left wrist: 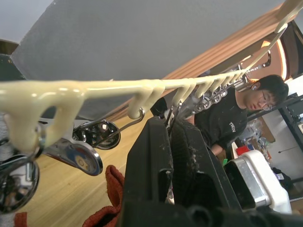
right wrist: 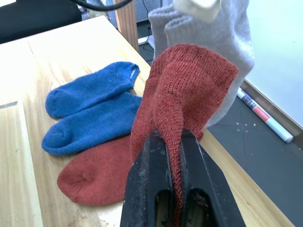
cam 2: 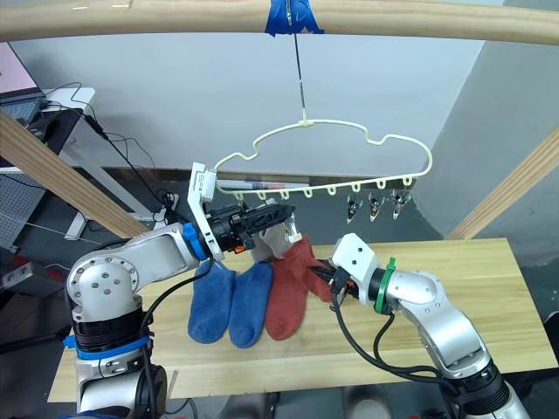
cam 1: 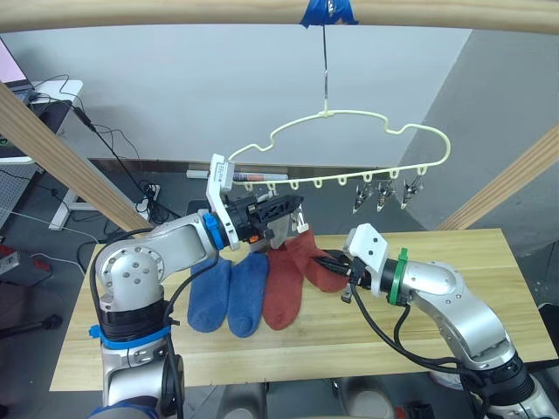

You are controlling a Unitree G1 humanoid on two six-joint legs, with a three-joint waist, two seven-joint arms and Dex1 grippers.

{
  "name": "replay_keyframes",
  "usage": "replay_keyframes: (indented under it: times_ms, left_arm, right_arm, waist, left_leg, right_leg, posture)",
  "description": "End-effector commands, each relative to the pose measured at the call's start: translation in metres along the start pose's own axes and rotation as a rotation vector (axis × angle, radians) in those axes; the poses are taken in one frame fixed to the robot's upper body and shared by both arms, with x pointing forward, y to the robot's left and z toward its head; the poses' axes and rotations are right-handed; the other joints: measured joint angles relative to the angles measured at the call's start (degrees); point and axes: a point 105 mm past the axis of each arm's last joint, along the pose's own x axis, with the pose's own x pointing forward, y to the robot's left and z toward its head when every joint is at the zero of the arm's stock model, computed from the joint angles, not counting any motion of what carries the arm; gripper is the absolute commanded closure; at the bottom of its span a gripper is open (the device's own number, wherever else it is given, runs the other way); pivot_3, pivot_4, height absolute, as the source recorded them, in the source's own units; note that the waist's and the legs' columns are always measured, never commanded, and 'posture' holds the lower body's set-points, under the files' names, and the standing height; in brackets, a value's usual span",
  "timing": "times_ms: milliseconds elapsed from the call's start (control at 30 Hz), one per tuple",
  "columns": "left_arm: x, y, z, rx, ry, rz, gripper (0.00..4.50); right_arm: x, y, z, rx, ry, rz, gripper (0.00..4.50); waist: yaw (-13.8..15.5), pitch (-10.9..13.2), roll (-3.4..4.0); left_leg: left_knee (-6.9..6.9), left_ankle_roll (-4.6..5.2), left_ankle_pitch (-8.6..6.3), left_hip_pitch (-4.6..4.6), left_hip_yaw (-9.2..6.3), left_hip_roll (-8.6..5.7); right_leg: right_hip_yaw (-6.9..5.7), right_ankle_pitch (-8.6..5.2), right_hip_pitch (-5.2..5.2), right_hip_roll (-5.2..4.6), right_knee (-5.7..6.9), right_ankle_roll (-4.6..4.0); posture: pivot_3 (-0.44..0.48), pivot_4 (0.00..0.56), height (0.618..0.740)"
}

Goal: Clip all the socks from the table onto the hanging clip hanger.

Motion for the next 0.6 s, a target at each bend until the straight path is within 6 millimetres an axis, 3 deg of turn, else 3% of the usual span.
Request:
replay_keyframes:
  times_ms: [33, 600]
  left_arm:
    - [-0.001, 0.005, -0.016, -0.019, 0.062, 0.03, 4.5]
    - [0.002, -0.001, -0.016, -0.043, 0.043, -0.001, 4.5]
  right_arm:
    - [-0.008, 0.0, 0.02, -0.04, -0.057, 0.0, 4.48]
    - [-0.004, -0.001, 0.035, -0.025, -0.104, 0.0, 4.48]
  waist:
    - [0.1, 0.0, 0.0]
    - [0.1, 0.0, 0.0]
  left_leg:
    - [0.0, 0.0, 0.0, 0.0, 0.0, 0.0]
    - [-0.02, 0.01, 0.0, -0.02, -0.01, 0.0]
  right_leg:
    - [0.0, 0.0, 0.0, 0.0, 0.0, 0.0]
    - [0.0, 0.0, -0.01, 0.0, -0.03, 0.0]
  posture:
    - [-0.14, 0.291, 0.74]
    - [-0.141, 0.281, 0.74]
